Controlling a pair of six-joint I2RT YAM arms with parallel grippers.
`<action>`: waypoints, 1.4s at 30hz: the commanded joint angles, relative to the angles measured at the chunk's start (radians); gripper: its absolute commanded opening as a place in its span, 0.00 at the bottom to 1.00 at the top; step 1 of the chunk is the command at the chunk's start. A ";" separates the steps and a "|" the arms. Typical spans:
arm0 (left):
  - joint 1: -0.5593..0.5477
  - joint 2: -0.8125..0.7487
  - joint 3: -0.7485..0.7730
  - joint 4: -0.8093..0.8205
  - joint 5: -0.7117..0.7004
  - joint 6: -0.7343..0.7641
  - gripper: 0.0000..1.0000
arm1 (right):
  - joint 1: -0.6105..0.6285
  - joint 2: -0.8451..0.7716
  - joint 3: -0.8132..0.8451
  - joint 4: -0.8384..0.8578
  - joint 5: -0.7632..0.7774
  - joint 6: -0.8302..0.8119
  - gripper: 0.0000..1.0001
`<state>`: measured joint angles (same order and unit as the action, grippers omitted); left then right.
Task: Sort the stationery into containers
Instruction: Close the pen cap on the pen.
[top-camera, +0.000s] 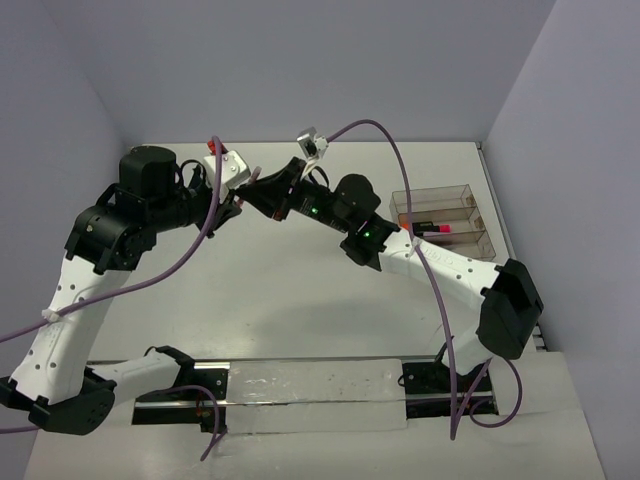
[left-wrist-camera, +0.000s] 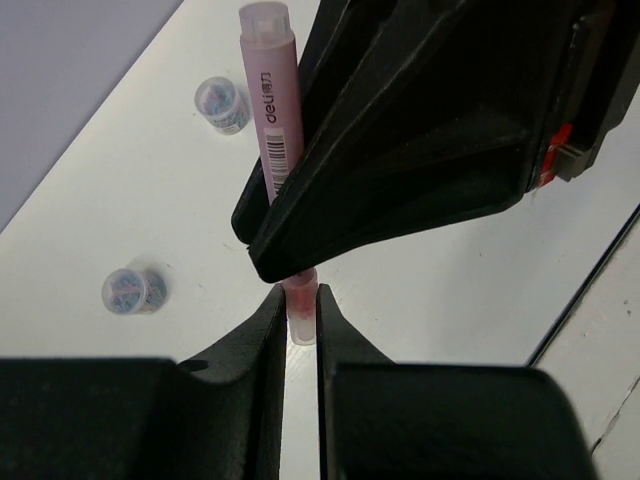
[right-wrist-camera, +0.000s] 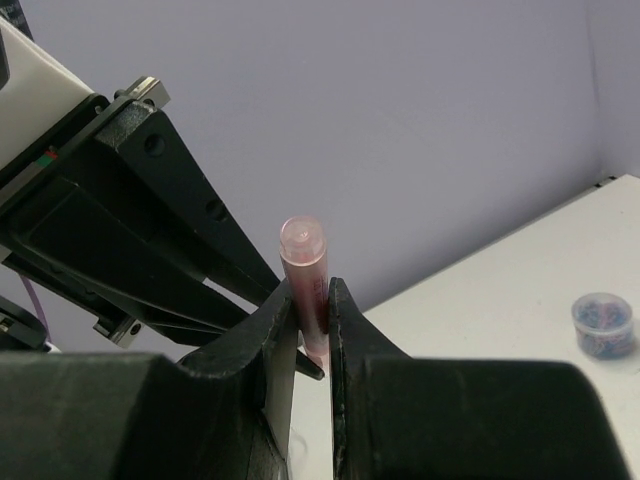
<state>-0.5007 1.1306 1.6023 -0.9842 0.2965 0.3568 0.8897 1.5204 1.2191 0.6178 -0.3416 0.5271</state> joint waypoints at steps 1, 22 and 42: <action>-0.019 0.012 0.114 0.418 0.156 -0.025 0.00 | 0.124 0.064 -0.037 -0.188 -0.205 0.067 0.00; -0.012 -0.051 -0.118 0.323 0.136 -0.102 0.00 | 0.104 0.048 -0.089 -0.057 -0.249 0.260 0.00; 0.147 0.375 0.062 0.197 0.310 -0.174 0.00 | -0.023 0.299 -0.128 0.022 -0.297 0.617 0.00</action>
<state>-0.3510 1.4811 1.5428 -1.1465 0.4204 0.1871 0.7949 1.7787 1.1008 0.6885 -0.4205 1.0392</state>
